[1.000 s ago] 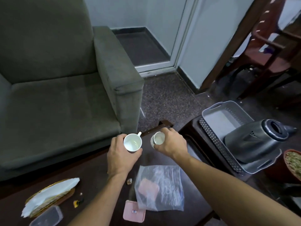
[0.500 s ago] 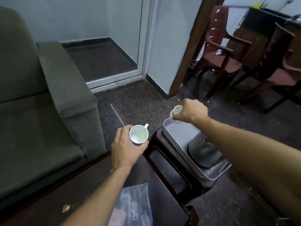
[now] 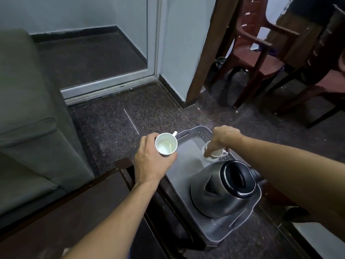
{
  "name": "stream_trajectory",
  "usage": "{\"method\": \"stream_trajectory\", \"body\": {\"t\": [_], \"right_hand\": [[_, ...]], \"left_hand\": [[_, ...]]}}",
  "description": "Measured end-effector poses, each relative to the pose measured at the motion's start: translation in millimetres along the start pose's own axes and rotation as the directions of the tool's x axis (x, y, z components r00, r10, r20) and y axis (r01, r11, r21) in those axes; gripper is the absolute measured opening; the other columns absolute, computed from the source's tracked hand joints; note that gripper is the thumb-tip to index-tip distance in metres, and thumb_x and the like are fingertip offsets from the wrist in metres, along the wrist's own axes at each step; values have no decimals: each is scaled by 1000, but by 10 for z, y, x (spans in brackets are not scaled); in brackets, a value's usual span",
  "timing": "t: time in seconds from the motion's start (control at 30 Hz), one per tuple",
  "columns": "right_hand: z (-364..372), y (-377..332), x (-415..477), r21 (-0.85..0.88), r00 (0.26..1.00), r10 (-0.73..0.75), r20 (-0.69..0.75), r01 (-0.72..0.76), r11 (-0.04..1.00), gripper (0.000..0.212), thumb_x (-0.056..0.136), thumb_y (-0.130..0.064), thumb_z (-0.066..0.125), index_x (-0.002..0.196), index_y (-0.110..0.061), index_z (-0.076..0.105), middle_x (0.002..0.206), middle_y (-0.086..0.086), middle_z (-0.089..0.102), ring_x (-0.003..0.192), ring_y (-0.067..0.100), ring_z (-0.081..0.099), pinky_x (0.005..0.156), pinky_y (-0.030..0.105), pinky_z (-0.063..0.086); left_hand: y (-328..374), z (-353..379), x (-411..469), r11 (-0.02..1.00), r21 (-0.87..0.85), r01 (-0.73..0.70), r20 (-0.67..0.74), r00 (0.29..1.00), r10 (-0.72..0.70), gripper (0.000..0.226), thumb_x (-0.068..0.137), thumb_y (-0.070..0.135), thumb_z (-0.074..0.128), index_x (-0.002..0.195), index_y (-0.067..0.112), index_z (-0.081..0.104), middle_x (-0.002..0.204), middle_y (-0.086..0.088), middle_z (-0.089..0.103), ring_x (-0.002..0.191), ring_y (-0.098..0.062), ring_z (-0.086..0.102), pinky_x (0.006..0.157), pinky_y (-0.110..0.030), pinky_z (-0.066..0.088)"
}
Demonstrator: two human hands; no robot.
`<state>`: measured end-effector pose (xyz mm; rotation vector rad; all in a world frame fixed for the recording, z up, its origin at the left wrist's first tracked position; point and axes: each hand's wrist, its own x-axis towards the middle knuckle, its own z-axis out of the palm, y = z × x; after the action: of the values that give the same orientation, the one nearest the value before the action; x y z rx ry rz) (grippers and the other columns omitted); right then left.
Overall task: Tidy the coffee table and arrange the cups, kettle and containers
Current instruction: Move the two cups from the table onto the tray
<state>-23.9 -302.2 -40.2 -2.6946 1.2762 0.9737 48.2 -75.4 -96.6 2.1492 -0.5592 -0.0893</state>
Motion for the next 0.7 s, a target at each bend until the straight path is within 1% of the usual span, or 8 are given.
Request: {"method": "stream_trajectory", "body": {"t": [0.07,0.13,0.23,0.3,0.37,0.47,0.63,0.7], "right_hand": [[61,45,134,-10,1000,-19,20,19,1000,69,49,-70,89,91,-23,59,85,-1,65,84,23,74,89,39,62],[117,80,237,-25,999,-26,39,27,999,69,50,-71,87,89,-23,59,77,-3,63,78,22,71,88,37,62],[200,121,337,-46,996,-31,78,34,998,68,46,-72,87,75,-19,58,70,-4,62,69,20,68,84,34,63],[262,149,372,-45,993,-48,103,53,998,67,44,-72,88,69,-19,56,65,-4,62,64,18,66,83,32,63],[321,185,394,-39,989,-73,129,79,996,67,47,-73,88,68,-18,56,63,-4,62,63,17,66,82,31,63],[387,238,416,-18,984,-105,145,109,994,68,50,-76,87,67,-18,54,64,-3,62,63,16,66,82,32,63],[377,322,427,-12,981,-137,140,140,990,76,47,-85,82,68,-17,55,60,-6,65,53,13,64,76,27,61],[315,387,436,20,981,-150,123,149,989,77,46,-86,81,73,-18,57,60,-6,68,49,12,67,68,26,59]], "left_hand": [[84,205,74,1000,10,-6,19,1000,6,68,57,41,89,116,25,59,111,3,60,95,-27,64,77,-38,51],[147,398,125,1000,22,-19,34,999,18,67,58,42,88,116,25,59,112,3,59,95,-27,64,76,-38,51],[218,663,166,999,34,-36,60,998,33,66,57,46,86,114,28,57,111,5,59,94,-27,65,76,-39,53],[250,815,184,998,49,-39,82,996,34,66,56,49,85,111,31,56,109,7,59,92,-25,65,75,-36,53],[265,956,196,997,56,-43,99,994,37,65,55,50,85,110,32,55,108,9,58,91,-22,65,75,-33,52],[278,1134,188,997,58,-45,129,991,38,64,56,49,86,109,33,54,107,10,58,92,-20,64,76,-35,52],[293,1347,156,996,81,-42,161,987,29,65,56,46,88,110,29,54,110,8,60,97,-23,64,78,-37,49],[301,1400,153,996,81,-34,178,984,20,64,57,45,88,109,30,54,109,8,60,96,-24,65,77,-37,48]]}}
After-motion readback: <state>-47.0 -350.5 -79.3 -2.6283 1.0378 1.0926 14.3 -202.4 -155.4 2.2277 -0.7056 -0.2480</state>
